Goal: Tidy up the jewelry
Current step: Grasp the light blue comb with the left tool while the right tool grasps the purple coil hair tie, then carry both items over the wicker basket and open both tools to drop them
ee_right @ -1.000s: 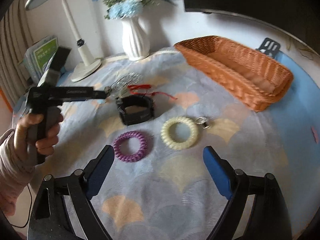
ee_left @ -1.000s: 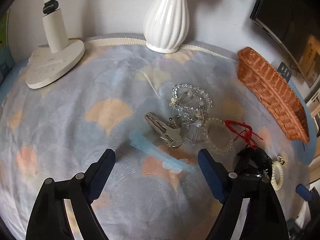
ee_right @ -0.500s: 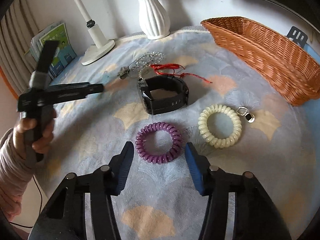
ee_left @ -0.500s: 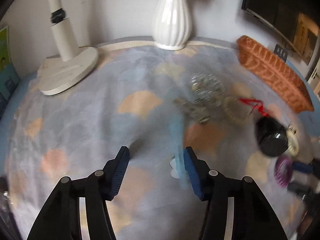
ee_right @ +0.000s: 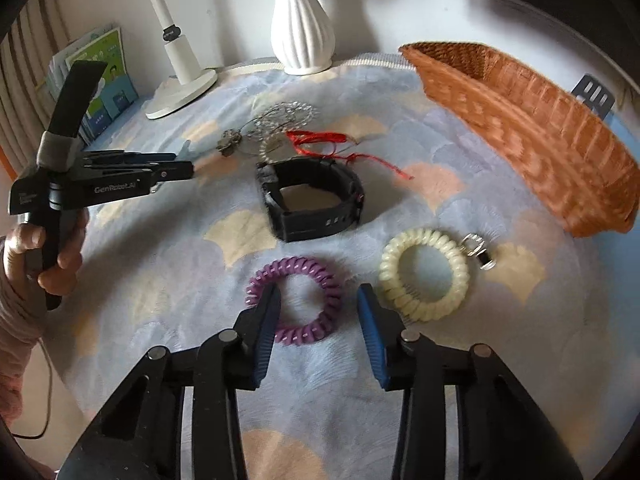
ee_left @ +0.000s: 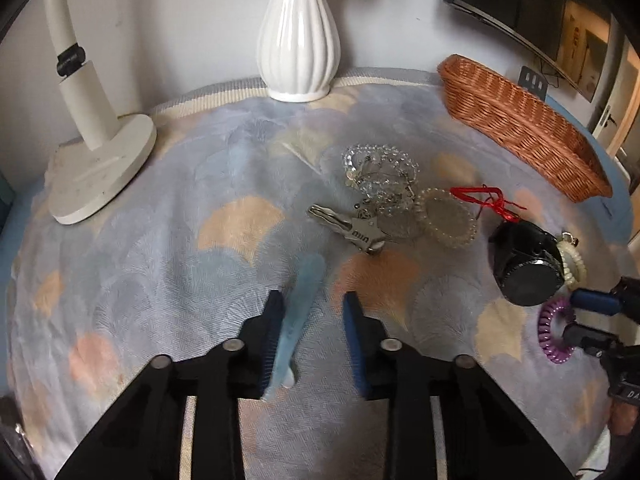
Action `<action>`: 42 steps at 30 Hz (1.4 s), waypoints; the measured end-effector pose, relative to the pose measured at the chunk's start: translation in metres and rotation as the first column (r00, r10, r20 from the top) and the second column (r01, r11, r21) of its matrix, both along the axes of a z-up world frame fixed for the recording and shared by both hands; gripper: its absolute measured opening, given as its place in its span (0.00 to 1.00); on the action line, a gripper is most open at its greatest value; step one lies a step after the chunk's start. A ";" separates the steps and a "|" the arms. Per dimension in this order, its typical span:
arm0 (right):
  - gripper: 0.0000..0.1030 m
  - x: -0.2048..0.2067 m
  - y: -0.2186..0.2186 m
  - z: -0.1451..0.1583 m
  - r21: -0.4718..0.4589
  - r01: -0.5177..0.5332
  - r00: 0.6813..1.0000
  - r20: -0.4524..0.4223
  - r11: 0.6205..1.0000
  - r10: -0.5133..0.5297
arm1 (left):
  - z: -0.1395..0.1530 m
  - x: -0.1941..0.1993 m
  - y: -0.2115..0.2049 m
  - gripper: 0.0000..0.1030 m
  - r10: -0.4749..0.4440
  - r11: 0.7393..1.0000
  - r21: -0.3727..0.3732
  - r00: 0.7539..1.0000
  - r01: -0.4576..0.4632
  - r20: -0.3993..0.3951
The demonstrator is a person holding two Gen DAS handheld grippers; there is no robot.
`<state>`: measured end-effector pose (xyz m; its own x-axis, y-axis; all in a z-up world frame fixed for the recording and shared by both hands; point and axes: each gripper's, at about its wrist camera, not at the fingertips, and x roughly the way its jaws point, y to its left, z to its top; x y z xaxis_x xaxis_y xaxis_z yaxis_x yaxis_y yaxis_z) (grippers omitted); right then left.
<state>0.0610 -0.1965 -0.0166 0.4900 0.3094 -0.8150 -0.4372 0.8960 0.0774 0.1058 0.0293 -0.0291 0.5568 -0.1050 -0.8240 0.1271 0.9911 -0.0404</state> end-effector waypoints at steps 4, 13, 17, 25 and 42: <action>0.39 0.003 0.001 -0.004 -0.024 0.000 1.000 0.010 1.000 0.000 | 0.001 -0.001 0.000 0.10 -0.008 1.000 -0.010 1.000 0.008 0.007; 0.13 -0.026 0.034 -0.003 -0.113 -0.157 0.986 0.030 0.981 0.161 | 0.019 -0.028 -0.009 0.10 -0.088 0.994 -0.060 0.995 0.091 0.047; 0.13 -0.040 0.022 0.014 -0.074 -0.163 0.985 0.043 0.984 0.167 | 0.047 -0.042 -0.021 0.10 -0.147 0.983 -0.097 0.986 0.154 0.080; 0.13 -0.035 -0.046 0.086 0.006 -0.022 0.983 0.184 1.000 0.021 | 0.126 -0.028 -0.083 0.10 -0.271 0.949 -0.115 0.947 0.293 0.175; 0.13 0.131 -0.183 0.089 0.141 0.422 0.896 0.086 0.896 -0.436 | 0.120 0.142 -0.240 0.10 -0.426 0.876 -0.222 0.903 0.427 0.058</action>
<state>0.1918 -0.3799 0.0721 0.6820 0.1370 -0.7184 -0.0242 0.9860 0.1649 0.2482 -0.2102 0.0912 0.4219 -0.5144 -0.7466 0.5365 0.8055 -0.2517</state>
